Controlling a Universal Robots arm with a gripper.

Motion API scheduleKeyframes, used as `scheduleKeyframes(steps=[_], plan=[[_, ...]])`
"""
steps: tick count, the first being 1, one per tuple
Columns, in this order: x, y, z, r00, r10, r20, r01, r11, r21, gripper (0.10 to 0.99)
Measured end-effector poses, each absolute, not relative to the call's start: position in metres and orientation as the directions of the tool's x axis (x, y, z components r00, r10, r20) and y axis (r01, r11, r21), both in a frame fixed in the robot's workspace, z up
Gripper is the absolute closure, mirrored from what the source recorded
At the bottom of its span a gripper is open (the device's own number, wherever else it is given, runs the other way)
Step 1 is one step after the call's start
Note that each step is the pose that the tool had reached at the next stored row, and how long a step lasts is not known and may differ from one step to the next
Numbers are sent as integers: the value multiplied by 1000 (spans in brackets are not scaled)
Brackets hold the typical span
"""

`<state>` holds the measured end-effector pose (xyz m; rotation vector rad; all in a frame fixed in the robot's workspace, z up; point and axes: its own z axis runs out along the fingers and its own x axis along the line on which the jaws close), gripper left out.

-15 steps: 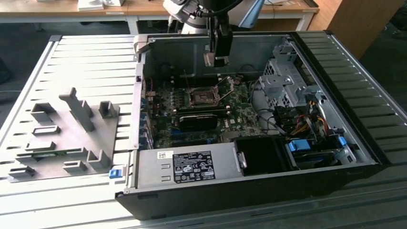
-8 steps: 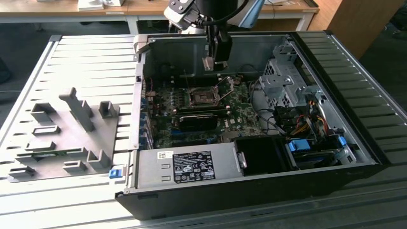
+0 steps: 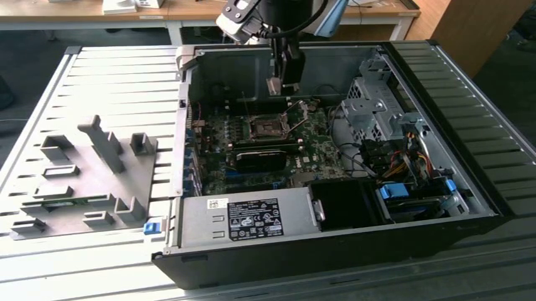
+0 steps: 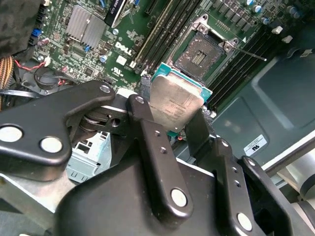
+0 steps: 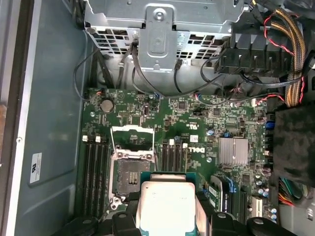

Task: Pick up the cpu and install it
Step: 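Place the cpu into insertion slot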

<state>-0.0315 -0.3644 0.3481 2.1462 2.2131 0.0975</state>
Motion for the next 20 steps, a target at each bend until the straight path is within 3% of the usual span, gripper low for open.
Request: scheduleKeyframes(steps=[20], plan=[[-32,-364,337,-31,1000,3,996,30,85,557]])
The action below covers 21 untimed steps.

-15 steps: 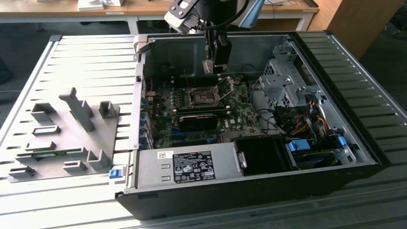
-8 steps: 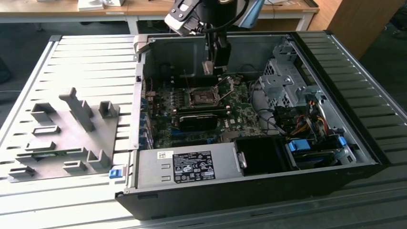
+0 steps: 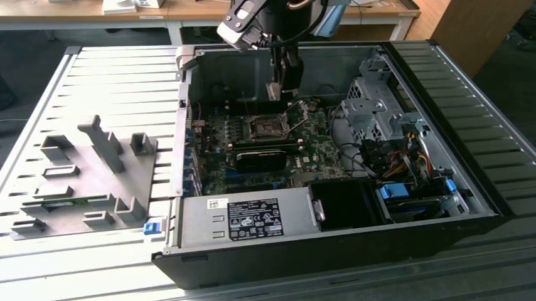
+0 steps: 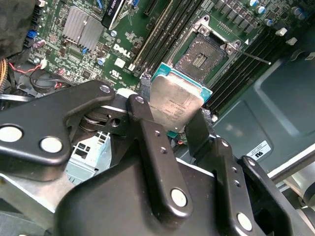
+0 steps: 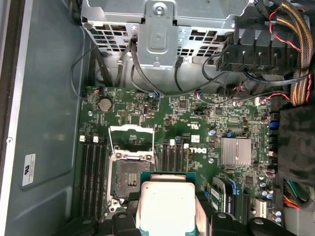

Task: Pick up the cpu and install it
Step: 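Place the cpu into insertion slot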

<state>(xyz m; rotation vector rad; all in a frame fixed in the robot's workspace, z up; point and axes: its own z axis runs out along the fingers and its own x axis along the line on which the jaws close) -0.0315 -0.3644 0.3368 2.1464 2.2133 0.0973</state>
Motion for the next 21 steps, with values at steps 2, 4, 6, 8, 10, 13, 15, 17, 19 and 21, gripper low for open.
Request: scheduleKeyframes(steps=[2,4,6,8,10,13,15,17,19,21], plan=[[-32,-364,335,-31,1000,3,996,30,85,557],[-32,-364,333,-31,1000,3,996,30,85,557],[-32,-364,331,-31,1000,3,996,30,84,557],[-32,-364,330,-31,1000,3,996,30,84,557],[-32,-364,328,-31,1000,3,996,30,84,557],[-32,-364,324,-31,1000,3,996,30,83,557],[-31,-363,321,-31,1000,3,996,31,82,557],[-32,-359,318,-31,1000,3,996,30,81,557],[-32,-354,315,-31,1000,3,996,30,80,557],[-32,-352,312,-31,1000,3,996,30,80,557]])
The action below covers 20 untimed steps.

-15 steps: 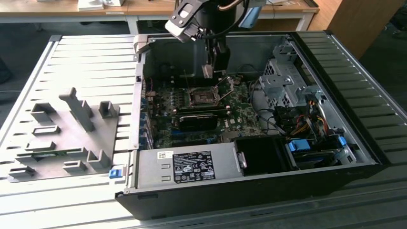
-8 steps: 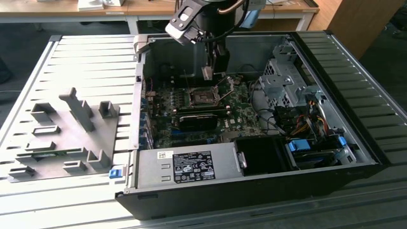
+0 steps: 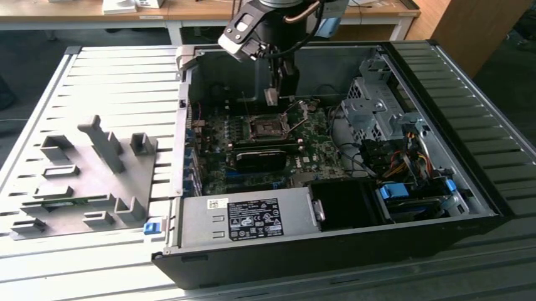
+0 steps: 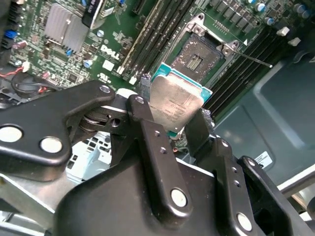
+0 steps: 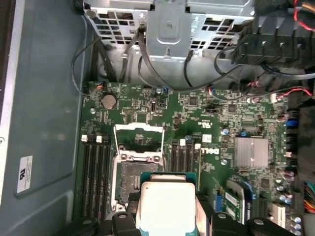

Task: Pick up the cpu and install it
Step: 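Place the cpu into insertion slot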

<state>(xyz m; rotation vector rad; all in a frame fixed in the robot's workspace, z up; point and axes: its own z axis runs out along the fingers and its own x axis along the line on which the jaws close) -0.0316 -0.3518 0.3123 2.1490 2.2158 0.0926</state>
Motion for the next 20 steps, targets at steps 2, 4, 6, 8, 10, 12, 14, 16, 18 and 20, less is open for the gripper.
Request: scheduleKeyframes(steps=[2,4,6,8,10,12,14,16,18,20], plan=[[-32,-351,309,-31,1000,3,996,30,80,557],[-32,-350,305,-31,1000,3,996,31,80,557],[-32,-350,302,-31,1000,3,996,31,80,557],[-32,-350,301,-31,1000,3,996,30,80,557],[-32,-350,300,-31,1000,3,996,30,80,557],[-32,-350,299,-30,1000,3,996,30,80,557],[-32,-349,298,-16,1000,3,997,15,80,557],[-32,-349,297,7,1000,3,997,-8,80,557],[-32,-349,297,10,1000,3,997,-10,80,557],[-32,-349,296,10,1000,3,997,-11,80,557]])
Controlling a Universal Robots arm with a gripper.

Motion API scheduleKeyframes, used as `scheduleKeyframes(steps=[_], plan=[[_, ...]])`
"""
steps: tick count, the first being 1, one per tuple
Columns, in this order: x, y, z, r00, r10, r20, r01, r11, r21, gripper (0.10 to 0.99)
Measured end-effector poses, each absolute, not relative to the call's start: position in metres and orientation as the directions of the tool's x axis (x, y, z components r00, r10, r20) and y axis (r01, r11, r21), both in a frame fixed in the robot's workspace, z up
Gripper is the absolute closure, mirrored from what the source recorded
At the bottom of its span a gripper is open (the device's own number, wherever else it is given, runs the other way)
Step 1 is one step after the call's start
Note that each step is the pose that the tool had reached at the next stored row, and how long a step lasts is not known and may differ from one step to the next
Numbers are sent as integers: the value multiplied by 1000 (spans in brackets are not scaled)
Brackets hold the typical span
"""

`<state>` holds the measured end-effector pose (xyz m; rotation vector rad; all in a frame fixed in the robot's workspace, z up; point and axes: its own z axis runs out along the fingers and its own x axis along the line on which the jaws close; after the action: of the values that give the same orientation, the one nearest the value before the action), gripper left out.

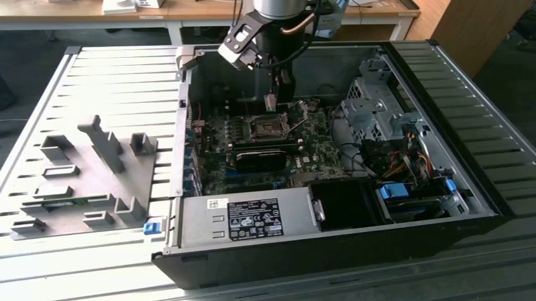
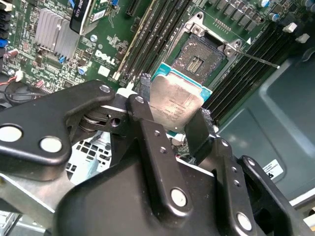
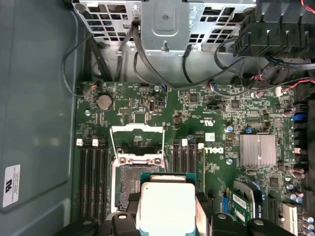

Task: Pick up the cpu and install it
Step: 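Place the cpu into insertion slot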

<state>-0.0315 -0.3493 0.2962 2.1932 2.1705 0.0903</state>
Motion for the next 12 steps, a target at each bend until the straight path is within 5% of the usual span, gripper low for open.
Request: scheduleKeyframes(steps=[12], plan=[[-31,-348,285,-9,1000,4,997,8,75,557]])
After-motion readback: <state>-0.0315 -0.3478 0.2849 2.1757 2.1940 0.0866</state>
